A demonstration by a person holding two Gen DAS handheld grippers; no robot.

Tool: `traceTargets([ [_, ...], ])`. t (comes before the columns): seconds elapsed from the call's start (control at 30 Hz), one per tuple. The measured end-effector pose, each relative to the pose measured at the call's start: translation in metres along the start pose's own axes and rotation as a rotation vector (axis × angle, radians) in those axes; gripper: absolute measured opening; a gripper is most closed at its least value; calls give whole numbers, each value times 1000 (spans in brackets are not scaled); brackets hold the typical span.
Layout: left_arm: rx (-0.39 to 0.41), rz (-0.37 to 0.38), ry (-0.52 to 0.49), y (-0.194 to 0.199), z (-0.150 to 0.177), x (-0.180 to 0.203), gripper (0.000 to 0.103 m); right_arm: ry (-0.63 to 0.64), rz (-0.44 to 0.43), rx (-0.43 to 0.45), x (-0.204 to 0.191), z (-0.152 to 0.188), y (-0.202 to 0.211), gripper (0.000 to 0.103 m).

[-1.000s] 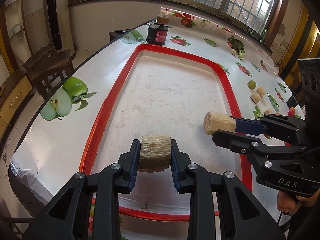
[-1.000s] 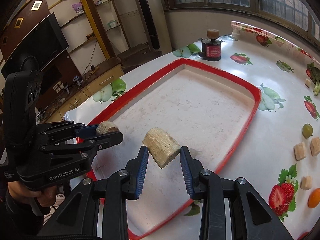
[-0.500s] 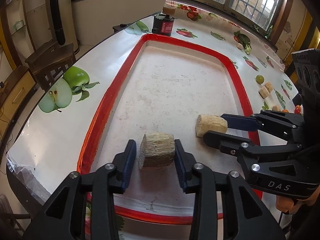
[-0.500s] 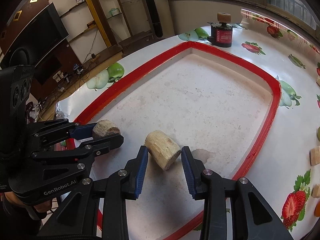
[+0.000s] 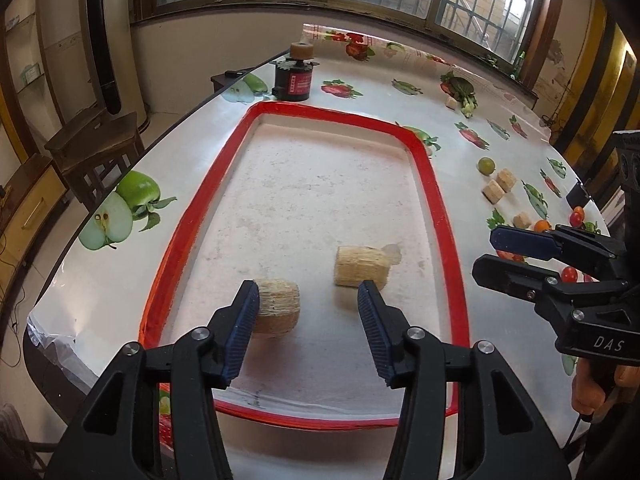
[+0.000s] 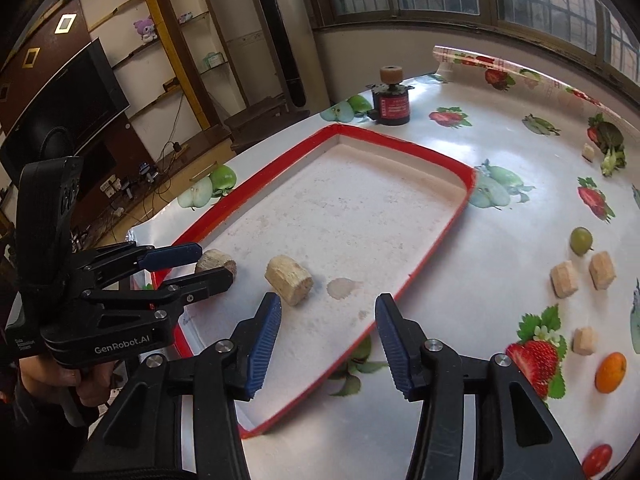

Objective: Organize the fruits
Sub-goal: 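Withdraw both open tools from the tray back over the table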

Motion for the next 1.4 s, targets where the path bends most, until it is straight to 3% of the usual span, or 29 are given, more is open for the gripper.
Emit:
traceTargets([
  [0.73,16,185,-208,17,-4,132,50,-284,222,120,117,102,135,53],
  [1.17,-4,251,-298,19,5,188,50,-402,289,144,154,152,171,53],
  [1.4,-18,270,-315,14,1,208,50,-420,295,147,161,161,177,53],
])
Point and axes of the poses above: each gripper's, at about its wrist camera, not at the fingertips, and y roughly against the way its jaws point, x to its right, z to its underside, the point moved 3 cm from there along -y, roughly the way its jaws point, and after that the axes turned 5 degrees about -z, right-handed, at the moved point
